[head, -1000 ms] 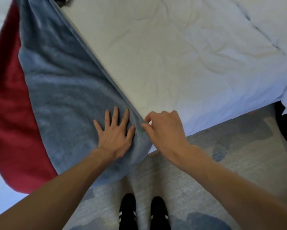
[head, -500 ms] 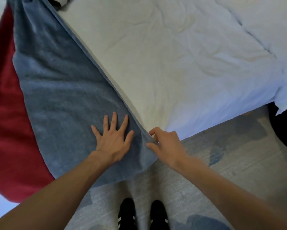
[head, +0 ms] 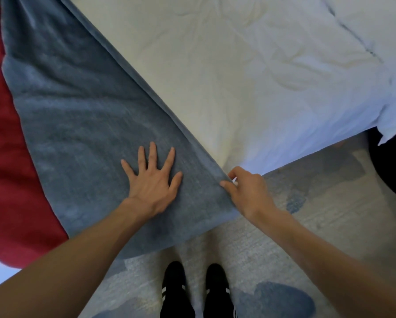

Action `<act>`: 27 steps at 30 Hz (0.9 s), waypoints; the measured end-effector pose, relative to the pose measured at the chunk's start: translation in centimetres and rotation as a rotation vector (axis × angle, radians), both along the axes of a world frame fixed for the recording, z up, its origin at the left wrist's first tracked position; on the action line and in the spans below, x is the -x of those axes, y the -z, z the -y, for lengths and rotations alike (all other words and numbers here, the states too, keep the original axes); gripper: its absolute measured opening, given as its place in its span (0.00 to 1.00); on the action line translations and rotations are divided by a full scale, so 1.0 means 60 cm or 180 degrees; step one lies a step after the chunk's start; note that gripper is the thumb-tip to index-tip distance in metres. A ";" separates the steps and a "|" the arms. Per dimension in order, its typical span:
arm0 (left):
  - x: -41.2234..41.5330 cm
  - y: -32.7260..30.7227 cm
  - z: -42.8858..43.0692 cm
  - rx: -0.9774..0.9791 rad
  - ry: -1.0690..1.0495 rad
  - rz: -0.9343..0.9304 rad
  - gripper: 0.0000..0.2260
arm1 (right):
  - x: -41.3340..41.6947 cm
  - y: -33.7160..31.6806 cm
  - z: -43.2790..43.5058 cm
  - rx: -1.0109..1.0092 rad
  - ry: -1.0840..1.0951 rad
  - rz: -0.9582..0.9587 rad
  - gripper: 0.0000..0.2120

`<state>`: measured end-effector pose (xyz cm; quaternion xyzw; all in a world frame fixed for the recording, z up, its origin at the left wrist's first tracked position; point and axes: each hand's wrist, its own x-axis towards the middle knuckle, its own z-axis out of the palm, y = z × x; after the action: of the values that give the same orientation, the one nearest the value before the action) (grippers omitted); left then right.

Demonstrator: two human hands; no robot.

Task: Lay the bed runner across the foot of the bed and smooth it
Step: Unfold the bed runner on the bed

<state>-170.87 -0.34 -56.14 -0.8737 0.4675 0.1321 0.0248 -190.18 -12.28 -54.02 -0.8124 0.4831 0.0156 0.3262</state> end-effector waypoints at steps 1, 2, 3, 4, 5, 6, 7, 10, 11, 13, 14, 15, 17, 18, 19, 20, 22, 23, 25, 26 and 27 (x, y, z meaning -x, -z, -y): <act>0.000 0.001 0.000 0.0007 0.0004 0.0020 0.29 | -0.002 0.005 0.000 -0.0043 0.0017 -0.0109 0.09; 0.001 0.002 -0.001 0.0020 0.0009 0.0037 0.30 | -0.005 0.009 -0.001 -0.0103 -0.0007 -0.0220 0.08; 0.002 0.003 -0.002 0.0038 0.0016 0.0059 0.30 | -0.009 0.013 -0.003 -0.0196 -0.0040 -0.0319 0.07; 0.003 0.003 -0.003 0.0058 0.0028 0.0087 0.30 | -0.013 0.015 -0.006 -0.0304 -0.0073 -0.0392 0.06; 0.005 0.002 -0.006 0.0077 0.0045 0.0119 0.30 | -0.016 0.016 -0.009 -0.0393 -0.0100 -0.0440 0.06; 0.006 0.001 -0.010 0.0092 0.0069 0.0151 0.30 | -0.019 0.017 -0.013 -0.0420 -0.0112 -0.0473 0.09; 0.006 0.001 -0.014 0.0105 0.0093 0.0183 0.30 | -0.021 0.017 -0.016 -0.0362 -0.0113 -0.0499 0.11; -0.001 -0.001 -0.034 0.0165 0.0082 0.0259 0.30 | -0.033 0.006 -0.026 0.0343 -0.0236 -0.0476 0.15; -0.006 -0.001 -0.042 0.0171 0.0044 0.0283 0.30 | -0.039 -0.001 -0.029 0.0585 -0.0359 -0.0414 0.16; -0.018 -0.001 -0.058 0.0169 -0.0088 0.0333 0.30 | -0.057 -0.012 -0.036 0.0903 -0.0696 -0.0289 0.17; -0.025 -0.002 -0.067 0.0184 -0.0182 0.0339 0.30 | -0.069 -0.017 -0.040 0.0996 -0.0890 -0.0239 0.18; -0.031 -0.003 -0.076 0.0209 -0.0280 0.0325 0.30 | -0.084 -0.020 -0.046 0.1060 -0.1093 -0.0211 0.19; -0.045 -0.006 -0.095 0.0266 -0.0434 0.0262 0.30 | -0.116 -0.024 -0.061 0.1177 -0.1487 -0.0215 0.20; -0.051 -0.009 -0.106 0.0283 -0.0484 0.0237 0.30 | -0.132 -0.026 -0.071 0.1222 -0.1643 -0.0212 0.21; -0.057 -0.011 -0.118 0.0284 -0.0528 0.0236 0.30 | -0.147 -0.029 -0.082 0.1236 -0.1748 -0.0196 0.22; -0.065 -0.015 -0.132 0.0273 -0.0575 0.0256 0.30 | -0.162 -0.032 -0.095 0.1229 -0.1815 -0.0163 0.23; -0.083 -0.022 -0.160 0.0249 -0.0682 0.0283 0.30 | -0.191 -0.040 -0.120 0.1220 -0.1899 -0.0086 0.23; -0.095 -0.025 -0.174 0.0253 -0.0742 0.0282 0.30 | -0.206 -0.044 -0.132 0.1218 -0.1955 -0.0071 0.24; -0.119 -0.031 -0.203 0.0256 -0.0859 0.0305 0.29 | -0.238 -0.048 -0.156 0.1179 -0.2134 -0.0103 0.24; -0.133 -0.035 -0.218 0.0253 -0.0903 0.0322 0.29 | -0.255 -0.049 -0.169 0.1154 -0.2239 -0.0116 0.25; -0.147 -0.038 -0.234 0.0255 -0.0927 0.0330 0.28 | -0.273 -0.050 -0.182 0.1139 -0.2326 -0.0121 0.25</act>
<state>-162.06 13.71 -53.88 -0.9382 0.3388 0.0703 -0.0053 -173.80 -1.36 -51.05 -0.9741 0.1636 0.0612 0.1437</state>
